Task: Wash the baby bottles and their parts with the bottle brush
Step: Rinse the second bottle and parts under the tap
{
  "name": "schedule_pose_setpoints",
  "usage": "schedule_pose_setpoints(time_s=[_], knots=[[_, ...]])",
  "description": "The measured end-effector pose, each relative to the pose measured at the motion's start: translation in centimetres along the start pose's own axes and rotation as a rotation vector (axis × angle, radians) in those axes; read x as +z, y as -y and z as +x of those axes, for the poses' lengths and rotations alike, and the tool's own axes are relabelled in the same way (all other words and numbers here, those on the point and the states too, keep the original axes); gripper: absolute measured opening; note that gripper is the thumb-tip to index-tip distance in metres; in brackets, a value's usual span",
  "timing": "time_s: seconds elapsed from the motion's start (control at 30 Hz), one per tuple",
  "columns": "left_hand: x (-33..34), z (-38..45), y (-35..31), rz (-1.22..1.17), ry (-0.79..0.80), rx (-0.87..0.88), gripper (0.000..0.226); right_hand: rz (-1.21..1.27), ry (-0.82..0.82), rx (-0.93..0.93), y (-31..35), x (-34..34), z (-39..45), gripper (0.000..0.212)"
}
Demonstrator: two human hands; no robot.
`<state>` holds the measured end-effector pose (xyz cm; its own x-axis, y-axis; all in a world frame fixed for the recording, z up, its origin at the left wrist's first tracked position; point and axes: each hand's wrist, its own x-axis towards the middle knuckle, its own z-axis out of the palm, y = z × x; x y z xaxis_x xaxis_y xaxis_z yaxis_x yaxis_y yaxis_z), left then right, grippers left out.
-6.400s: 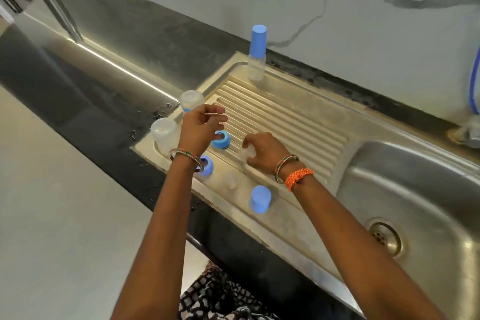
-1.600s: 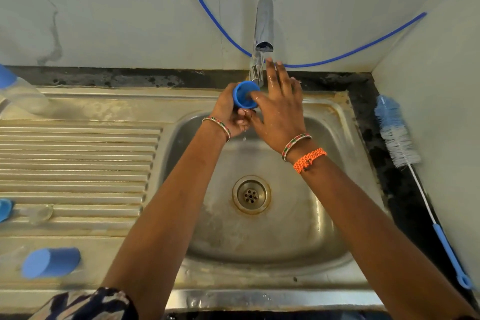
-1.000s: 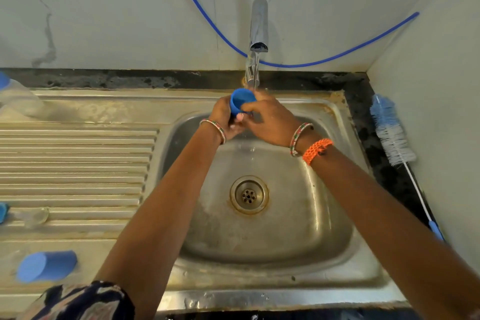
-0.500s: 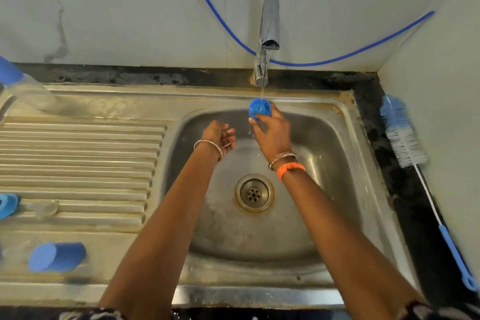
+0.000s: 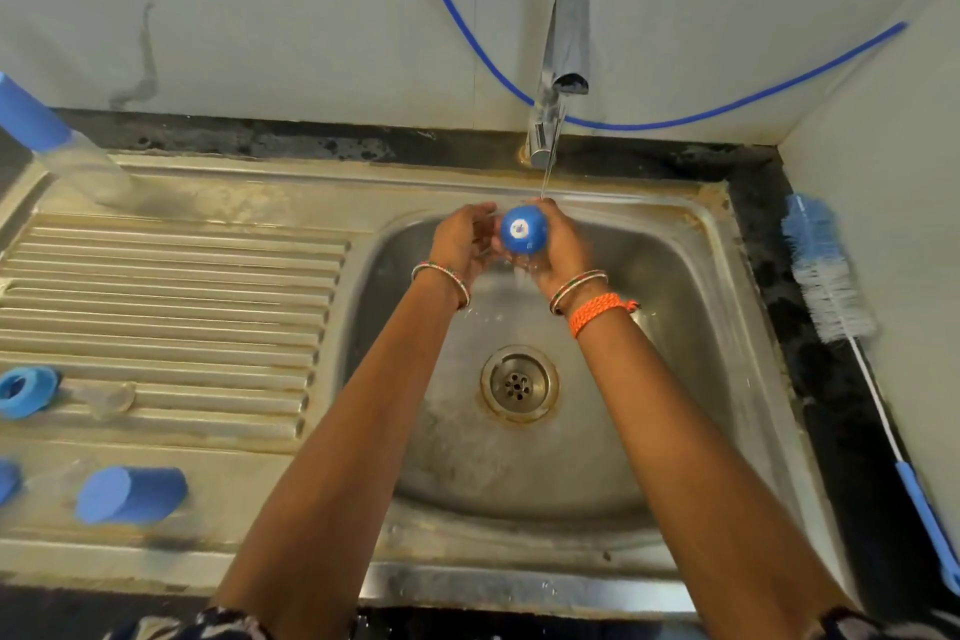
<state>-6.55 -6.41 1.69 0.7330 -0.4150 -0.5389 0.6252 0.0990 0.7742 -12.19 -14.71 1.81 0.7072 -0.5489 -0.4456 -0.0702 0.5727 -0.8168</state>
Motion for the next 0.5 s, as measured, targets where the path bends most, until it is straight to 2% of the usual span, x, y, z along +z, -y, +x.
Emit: schedule_pose_setpoints(time_s=[0.03,0.1,0.23,0.33,0.43,0.5], knots=[[0.3,-0.1,0.0,0.014,0.035,0.02,0.024,0.208,0.049,0.143,0.2,0.1,-0.4,0.022],[1.0,-0.2,0.2,0.098,0.079,0.055,0.026,0.381,0.056,0.245,0.4,0.2,-0.4,0.023],[1.9,-0.4,0.1,0.206,0.056,0.108,0.025,0.438,-0.012,0.266,0.7,0.5,-0.3,0.021],[1.9,-0.5,0.3,0.221,0.072,0.057,0.03,0.274,-0.005,0.227,0.7,0.4,0.1,0.025],[1.3,-0.4,0.9,0.362,0.077,0.011,0.047,-0.051,-0.025,0.034,0.7,0.2,0.2,0.024],[0.9,-0.4,1.1,0.285,0.141,-0.014,0.046,-0.204,0.041,-0.057,0.1,-0.1,0.1,0.028]])
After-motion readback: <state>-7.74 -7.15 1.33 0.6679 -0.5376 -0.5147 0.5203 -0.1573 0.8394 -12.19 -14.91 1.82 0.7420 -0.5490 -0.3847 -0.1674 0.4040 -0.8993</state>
